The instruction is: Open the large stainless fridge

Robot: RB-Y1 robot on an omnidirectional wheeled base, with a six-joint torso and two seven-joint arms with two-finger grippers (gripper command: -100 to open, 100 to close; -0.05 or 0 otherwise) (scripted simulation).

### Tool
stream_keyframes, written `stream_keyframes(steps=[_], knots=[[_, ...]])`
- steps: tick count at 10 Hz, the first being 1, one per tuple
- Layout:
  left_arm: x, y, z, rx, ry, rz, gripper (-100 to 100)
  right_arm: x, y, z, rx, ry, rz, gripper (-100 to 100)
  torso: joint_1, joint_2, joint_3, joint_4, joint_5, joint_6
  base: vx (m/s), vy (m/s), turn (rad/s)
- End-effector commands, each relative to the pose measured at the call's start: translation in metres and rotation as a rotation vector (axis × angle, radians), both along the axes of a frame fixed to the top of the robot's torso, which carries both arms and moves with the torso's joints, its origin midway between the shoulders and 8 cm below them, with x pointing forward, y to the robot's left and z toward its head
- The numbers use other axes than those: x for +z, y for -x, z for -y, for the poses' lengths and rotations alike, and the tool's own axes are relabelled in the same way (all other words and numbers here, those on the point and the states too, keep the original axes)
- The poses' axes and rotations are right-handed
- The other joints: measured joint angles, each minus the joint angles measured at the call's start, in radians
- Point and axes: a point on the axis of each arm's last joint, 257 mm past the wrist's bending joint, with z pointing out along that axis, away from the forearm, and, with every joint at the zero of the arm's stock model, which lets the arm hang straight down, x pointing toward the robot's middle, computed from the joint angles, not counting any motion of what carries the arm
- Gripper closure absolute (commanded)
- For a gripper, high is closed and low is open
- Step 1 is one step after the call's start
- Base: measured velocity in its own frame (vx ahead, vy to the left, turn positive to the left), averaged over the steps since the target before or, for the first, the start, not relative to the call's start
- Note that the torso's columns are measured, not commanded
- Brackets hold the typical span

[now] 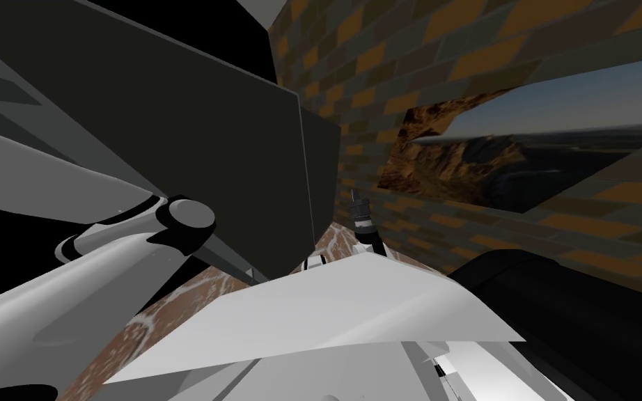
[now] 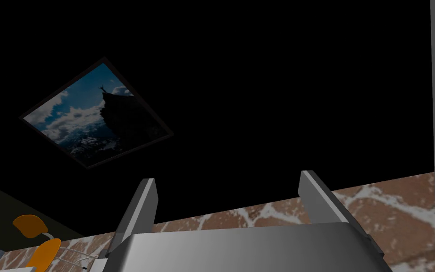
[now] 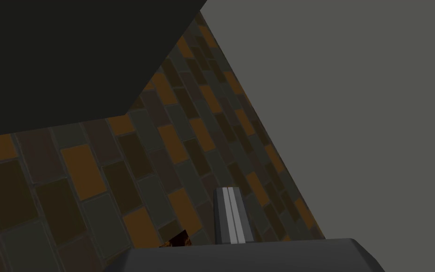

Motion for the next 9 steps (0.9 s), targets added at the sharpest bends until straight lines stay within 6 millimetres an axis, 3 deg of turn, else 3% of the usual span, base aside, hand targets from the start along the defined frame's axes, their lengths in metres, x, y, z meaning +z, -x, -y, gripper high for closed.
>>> stream_keyframes(steps=[1,2,7,9], knots=[[0.001,0.006,-0.005,0.016,0.001,0.012,-100,0.000,0.000,0.000,0.000,0.000,0.000,0,0.010,0.010,0.005,0.009,-0.001,-0.005,-0.011,0.106,0.081],[0.019,0.015,-0.007,0.026,-0.006,0.029,-100,0.000,0.000,0.000,0.000,0.000,0.000,0,0.007,0.022,0.014,0.013,0.001,-0.009,-0.006,0.037,0.063],[0.047,0.025,-0.005,0.030,-0.006,0.029,-100,0.000,0.000,0.000,0.000,0.000,0.000,0,-0.010,0.050,0.030,0.033,-0.016,-0.014,0.024,0.010,0.006],[0.058,0.030,-0.005,0.033,-0.005,0.030,-100,0.000,0.000,0.000,0.000,0.000,0.000,0,-0.001,0.052,0.032,0.034,-0.011,-0.019,0.021,-0.005,-0.006]])
